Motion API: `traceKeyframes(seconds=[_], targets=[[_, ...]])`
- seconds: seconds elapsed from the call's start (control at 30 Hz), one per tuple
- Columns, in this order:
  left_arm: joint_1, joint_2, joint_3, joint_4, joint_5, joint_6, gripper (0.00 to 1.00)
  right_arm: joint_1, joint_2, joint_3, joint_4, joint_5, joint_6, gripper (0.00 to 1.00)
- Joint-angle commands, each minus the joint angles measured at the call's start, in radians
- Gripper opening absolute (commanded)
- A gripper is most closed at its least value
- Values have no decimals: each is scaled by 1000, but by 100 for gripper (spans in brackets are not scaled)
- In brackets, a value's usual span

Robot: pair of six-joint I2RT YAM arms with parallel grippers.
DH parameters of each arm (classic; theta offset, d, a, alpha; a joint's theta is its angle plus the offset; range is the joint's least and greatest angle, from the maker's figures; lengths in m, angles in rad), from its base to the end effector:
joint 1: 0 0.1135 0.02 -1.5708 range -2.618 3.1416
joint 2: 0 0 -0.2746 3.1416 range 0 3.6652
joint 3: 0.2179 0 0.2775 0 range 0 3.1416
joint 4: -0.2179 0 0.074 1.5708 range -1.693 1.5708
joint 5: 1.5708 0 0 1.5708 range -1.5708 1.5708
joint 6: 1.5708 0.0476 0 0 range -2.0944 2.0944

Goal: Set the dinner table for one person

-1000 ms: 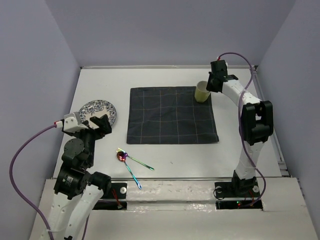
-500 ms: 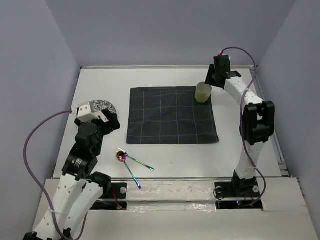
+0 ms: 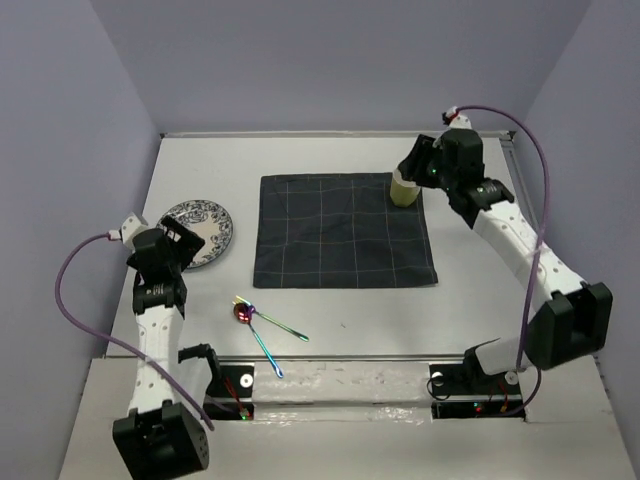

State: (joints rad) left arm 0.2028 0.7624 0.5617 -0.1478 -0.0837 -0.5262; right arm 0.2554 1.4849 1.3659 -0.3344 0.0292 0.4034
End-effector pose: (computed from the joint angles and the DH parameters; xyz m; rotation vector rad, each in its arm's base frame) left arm 0.2078 0.0468 0.2665 -0.7369 1.7734 -0.1372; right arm 0.3698 0.0951 0.3612 0.1699 2.0385 0.3854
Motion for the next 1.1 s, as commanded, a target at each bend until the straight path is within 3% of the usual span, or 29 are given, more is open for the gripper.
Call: traceKeyframes(seconds=[0.0,0.2,0.53,0.73,0.93,1.07], targets=[[162,67,-101,121,201,-101,98,180,-122,-194,152,-86,57,53],[285,251,-174,278,313,-176,94,327,-225,-376,248,-92,101,53],[293,469,-183,450,295,-282,83,407,-230,-367,225,-78,61,53],[293,557,-194,508,269,-316,64,407,-259,-318,166,-34,20,53],[288,597,-207,565,274,-337,20,407,-291,-326,167,-34,40,53],[290,620,-226,628,317,-353,0,407,-293,-334,164,-34,40,54]])
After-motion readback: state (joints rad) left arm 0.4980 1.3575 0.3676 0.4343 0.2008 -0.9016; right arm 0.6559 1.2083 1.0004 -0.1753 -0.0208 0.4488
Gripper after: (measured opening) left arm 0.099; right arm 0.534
